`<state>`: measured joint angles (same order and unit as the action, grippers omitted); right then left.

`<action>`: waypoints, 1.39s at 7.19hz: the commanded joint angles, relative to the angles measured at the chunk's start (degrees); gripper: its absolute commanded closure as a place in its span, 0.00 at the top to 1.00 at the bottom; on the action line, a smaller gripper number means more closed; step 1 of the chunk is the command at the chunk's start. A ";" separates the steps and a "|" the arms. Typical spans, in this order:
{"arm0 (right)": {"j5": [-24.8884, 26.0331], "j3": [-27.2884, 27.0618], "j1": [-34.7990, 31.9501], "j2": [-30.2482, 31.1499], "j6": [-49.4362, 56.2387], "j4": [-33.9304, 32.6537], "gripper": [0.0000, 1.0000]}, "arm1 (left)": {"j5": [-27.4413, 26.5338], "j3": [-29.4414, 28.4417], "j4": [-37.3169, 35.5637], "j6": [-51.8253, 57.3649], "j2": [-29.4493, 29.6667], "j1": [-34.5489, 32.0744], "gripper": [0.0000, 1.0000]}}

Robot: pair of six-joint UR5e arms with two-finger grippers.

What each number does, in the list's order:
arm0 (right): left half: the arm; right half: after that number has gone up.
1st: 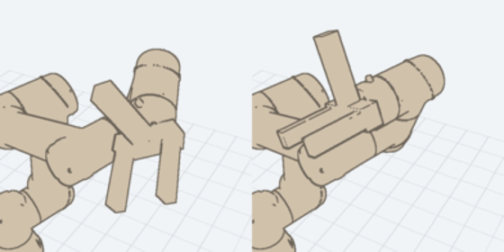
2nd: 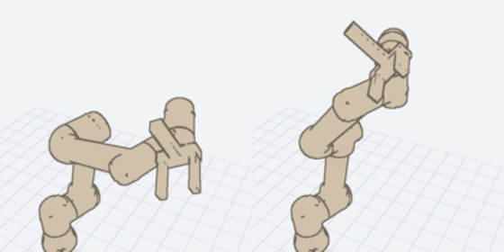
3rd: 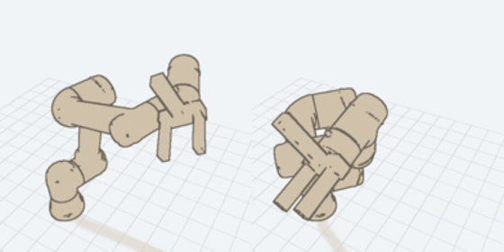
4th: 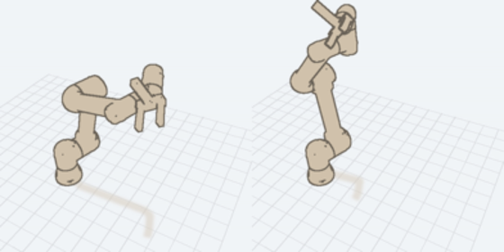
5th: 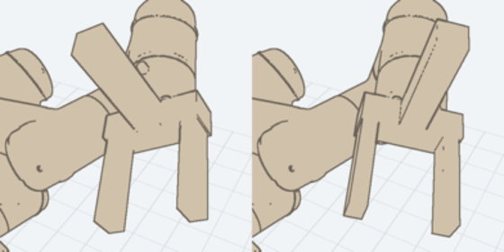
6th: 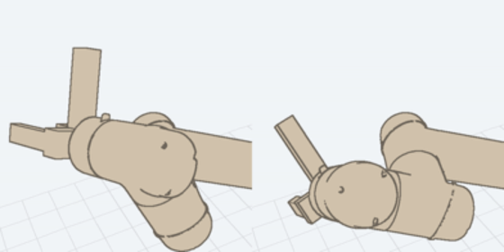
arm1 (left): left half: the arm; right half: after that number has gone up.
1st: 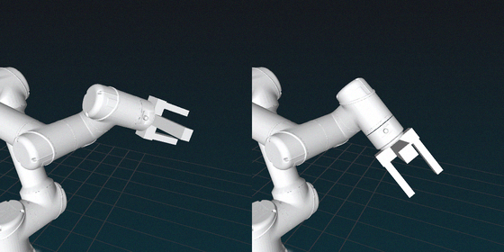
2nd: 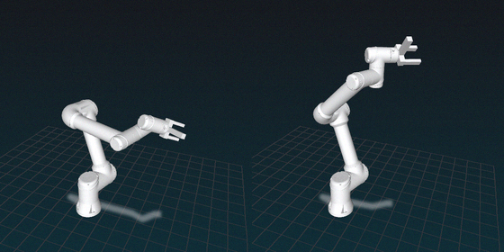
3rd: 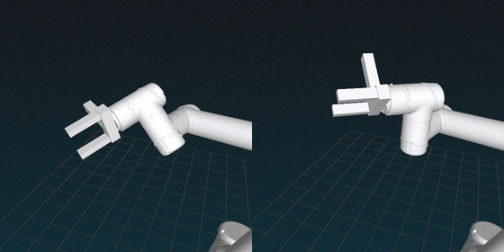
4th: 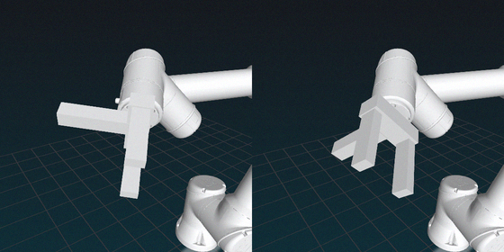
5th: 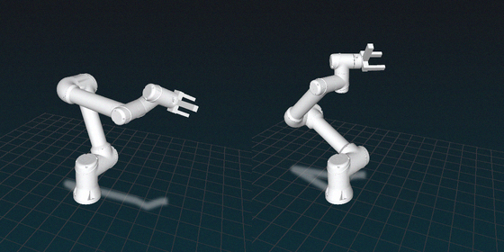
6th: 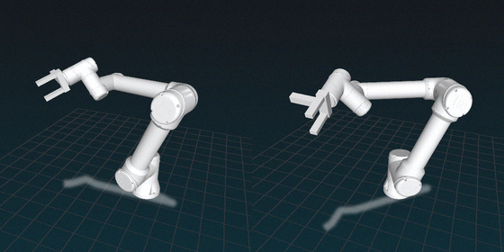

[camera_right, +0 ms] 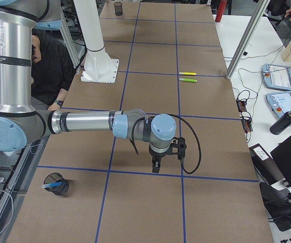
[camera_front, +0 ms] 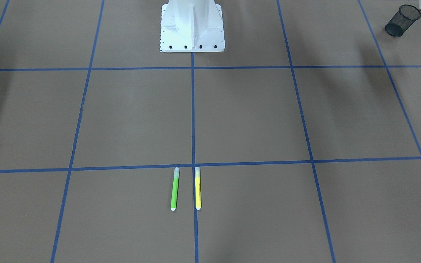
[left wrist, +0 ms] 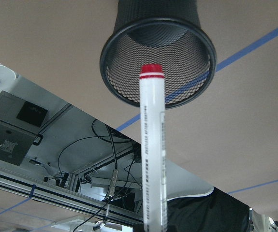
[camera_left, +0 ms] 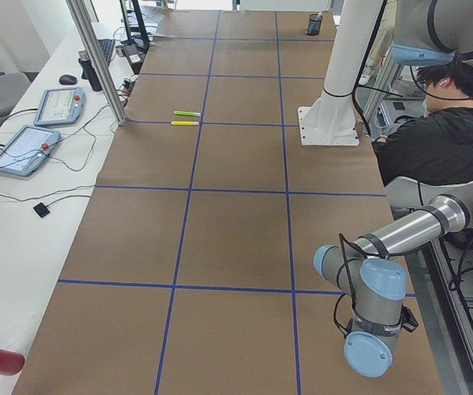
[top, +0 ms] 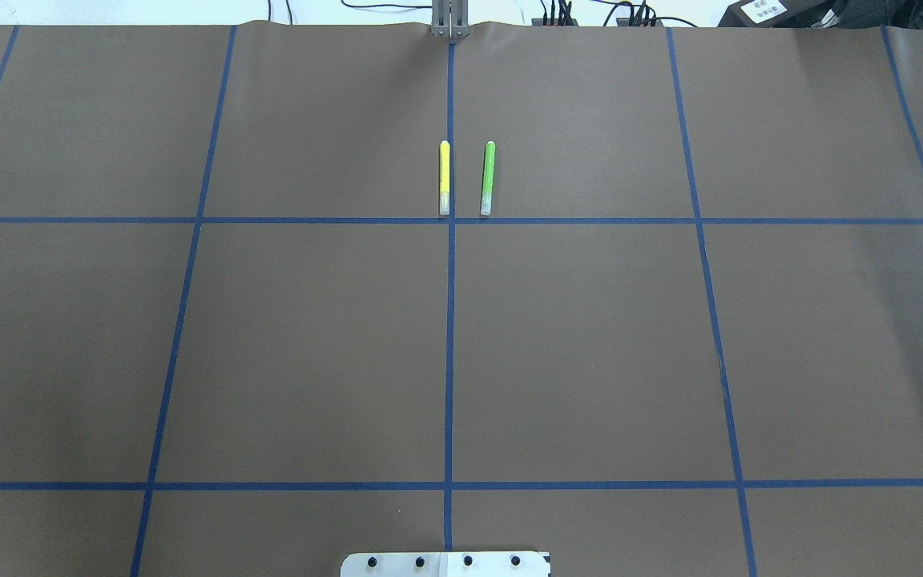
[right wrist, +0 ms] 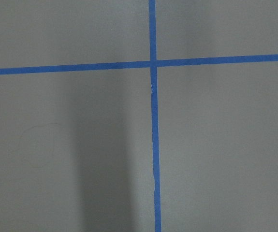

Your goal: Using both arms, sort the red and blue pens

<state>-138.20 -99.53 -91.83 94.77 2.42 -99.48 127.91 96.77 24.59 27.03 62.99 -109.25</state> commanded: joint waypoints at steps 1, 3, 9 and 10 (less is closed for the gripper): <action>0.04 0.65 0.24 -0.02 0.04 0.08 1.00 | 1.72 -0.43 -0.33 0.75 0.03 -0.09 0.00; 0.04 0.66 0.24 -0.02 0.04 0.16 1.00 | 2.08 -1.31 -0.33 0.75 0.03 0.00 0.00; -0.14 0.31 0.16 -0.02 0.04 0.16 1.00 | 3.31 -3.87 0.19 1.19 1.69 0.00 1.00; -0.14 -0.57 0.16 -0.11 0.12 0.34 1.00 | 3.31 -3.34 -0.07 1.10 4.22 0.00 1.00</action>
<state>-138.30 -99.30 -91.66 94.74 2.48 -99.28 131.18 92.98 24.71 28.19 64.86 -109.25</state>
